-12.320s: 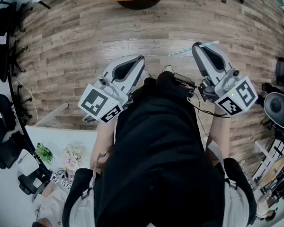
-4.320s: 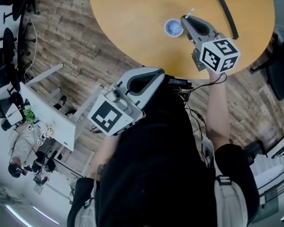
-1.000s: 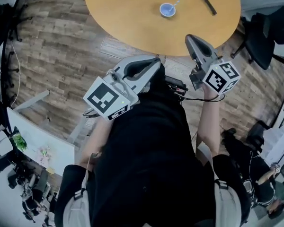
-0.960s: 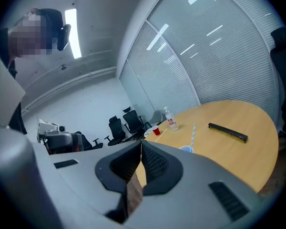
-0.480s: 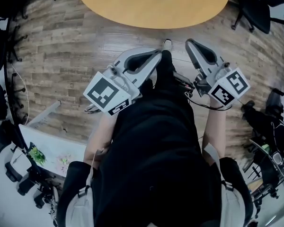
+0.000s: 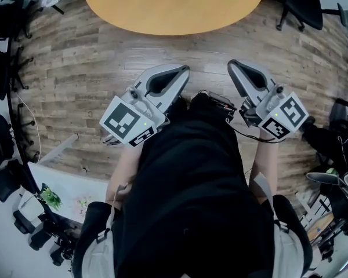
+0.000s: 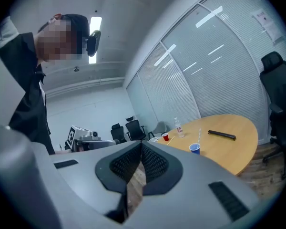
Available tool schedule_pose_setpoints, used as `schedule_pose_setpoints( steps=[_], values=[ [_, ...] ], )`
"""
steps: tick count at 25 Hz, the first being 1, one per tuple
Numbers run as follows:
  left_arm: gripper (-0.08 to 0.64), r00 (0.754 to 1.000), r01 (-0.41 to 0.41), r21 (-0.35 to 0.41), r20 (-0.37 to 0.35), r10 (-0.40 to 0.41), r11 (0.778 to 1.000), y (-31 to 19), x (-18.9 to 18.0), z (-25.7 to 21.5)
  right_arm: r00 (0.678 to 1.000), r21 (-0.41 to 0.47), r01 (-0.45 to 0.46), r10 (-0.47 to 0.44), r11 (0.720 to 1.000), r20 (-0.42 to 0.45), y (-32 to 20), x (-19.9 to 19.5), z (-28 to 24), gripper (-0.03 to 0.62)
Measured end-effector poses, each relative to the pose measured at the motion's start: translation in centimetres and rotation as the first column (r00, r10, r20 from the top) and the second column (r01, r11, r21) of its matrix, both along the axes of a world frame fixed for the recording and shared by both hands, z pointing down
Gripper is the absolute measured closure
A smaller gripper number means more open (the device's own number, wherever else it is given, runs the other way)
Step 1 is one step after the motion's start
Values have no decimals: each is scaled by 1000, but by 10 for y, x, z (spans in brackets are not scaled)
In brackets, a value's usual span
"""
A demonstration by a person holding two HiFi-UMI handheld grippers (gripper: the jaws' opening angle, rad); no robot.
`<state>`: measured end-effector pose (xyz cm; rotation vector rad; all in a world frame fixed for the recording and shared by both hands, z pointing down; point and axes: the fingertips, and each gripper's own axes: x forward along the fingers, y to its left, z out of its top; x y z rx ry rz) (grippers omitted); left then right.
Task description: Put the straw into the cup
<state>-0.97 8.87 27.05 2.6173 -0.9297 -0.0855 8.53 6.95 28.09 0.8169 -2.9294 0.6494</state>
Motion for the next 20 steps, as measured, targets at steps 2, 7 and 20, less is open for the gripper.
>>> schedule_pose_setpoints(
  steps=[2,7,20],
  values=[
    [549,1000,7,-14,-6,-7,1000,2,2,3,1000,23,-2,2,1000,-23,1,6,-1,574],
    [549,1000,-11,-26,-5,11,1000,4,14,7,999,37,-29,30,999,-29,4,20,0,574],
    [549,998,-55,-21,6,55,998,14,25,8,995,66,-76,80,995,-59,17,29,-4,575]
  ],
)
